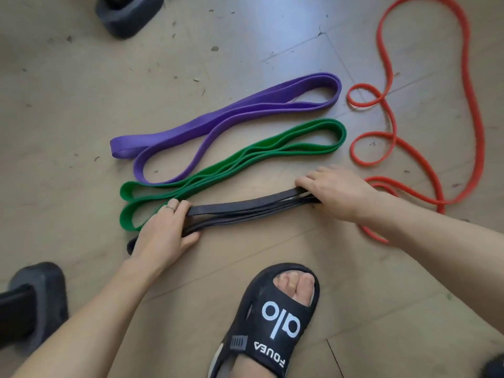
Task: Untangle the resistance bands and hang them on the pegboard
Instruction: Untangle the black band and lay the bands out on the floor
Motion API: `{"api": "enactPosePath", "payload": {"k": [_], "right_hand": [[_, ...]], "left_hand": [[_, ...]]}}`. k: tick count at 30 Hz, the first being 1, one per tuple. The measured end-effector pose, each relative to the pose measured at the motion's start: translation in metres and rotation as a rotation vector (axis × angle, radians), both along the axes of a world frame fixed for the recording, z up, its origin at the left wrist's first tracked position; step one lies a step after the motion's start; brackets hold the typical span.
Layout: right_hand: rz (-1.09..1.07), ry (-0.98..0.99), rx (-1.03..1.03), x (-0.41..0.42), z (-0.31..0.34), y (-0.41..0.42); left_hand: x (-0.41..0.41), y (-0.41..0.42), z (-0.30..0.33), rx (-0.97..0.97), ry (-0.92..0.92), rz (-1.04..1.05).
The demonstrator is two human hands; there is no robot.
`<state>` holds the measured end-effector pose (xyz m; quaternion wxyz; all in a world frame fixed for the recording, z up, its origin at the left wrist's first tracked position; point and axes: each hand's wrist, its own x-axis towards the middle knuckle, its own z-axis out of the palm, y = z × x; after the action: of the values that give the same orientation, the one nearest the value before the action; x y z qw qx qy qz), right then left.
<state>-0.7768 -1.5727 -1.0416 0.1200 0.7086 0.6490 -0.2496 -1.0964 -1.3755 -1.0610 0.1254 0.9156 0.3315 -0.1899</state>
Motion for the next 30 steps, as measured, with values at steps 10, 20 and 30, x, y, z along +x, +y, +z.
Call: {"api": "enactPosePath", "payload": {"k": [10, 20, 30], "right_hand": [[0.108, -0.051, 0.005, 0.010, -0.005, 0.004], [0.140, -0.168, 0.128, 0.002, -0.010, 0.005], [0.151, -0.164, 0.244, -0.021, -0.017, 0.006]], "left_hand": [[-0.015, -0.008, -0.004, 0.114, -0.034, -0.077], [-0.016, -0.015, -0.005, 0.171, 0.018, -0.134], [-0.048, -0.012, -0.007, 0.210, 0.017, -0.106]]}}
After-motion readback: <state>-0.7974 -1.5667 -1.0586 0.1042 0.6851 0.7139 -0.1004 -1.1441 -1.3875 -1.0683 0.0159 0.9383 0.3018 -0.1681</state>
